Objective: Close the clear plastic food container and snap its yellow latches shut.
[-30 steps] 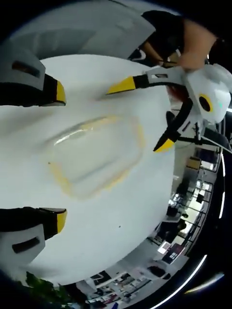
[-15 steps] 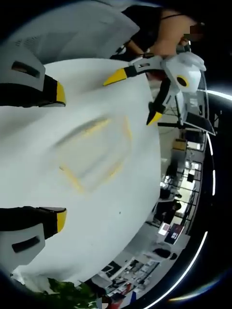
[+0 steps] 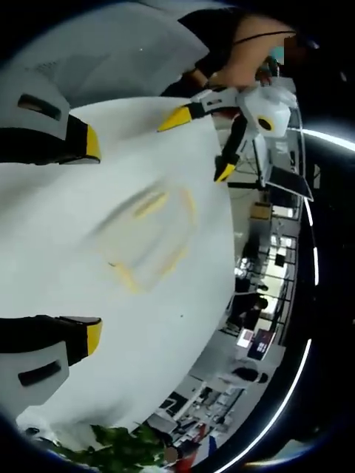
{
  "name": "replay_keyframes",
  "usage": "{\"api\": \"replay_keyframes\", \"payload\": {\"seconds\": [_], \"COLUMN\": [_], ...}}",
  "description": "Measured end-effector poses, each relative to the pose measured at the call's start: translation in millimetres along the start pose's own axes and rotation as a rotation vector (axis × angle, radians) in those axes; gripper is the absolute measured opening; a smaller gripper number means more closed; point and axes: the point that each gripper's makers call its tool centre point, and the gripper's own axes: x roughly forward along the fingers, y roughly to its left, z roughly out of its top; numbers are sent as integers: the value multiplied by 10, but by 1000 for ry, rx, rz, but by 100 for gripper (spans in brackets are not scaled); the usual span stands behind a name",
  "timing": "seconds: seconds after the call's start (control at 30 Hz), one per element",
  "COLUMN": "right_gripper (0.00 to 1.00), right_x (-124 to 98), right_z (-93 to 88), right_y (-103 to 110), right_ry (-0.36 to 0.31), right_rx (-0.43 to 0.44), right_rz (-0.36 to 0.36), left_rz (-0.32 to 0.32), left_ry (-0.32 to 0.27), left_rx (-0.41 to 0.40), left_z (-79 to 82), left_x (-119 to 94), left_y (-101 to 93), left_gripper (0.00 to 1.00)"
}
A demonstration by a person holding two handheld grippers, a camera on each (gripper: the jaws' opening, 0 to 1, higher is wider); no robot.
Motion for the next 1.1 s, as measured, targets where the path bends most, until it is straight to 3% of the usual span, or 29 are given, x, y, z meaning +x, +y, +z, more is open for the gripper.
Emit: {"api": "replay_keyframes", "payload": {"seconds": [1.1], "right_gripper": [85], "right_x": [-363], "right_z": [-290], "right_y": [157], "right_ry": [-36], "right_rx": [83], "right_rz": [-50], "left_rz": [28], "left_ry": [-47], "left_rx": [-118], "left_z": [-291], "left_x": [-336], "left_y": [-182], "left_gripper": [95]}}
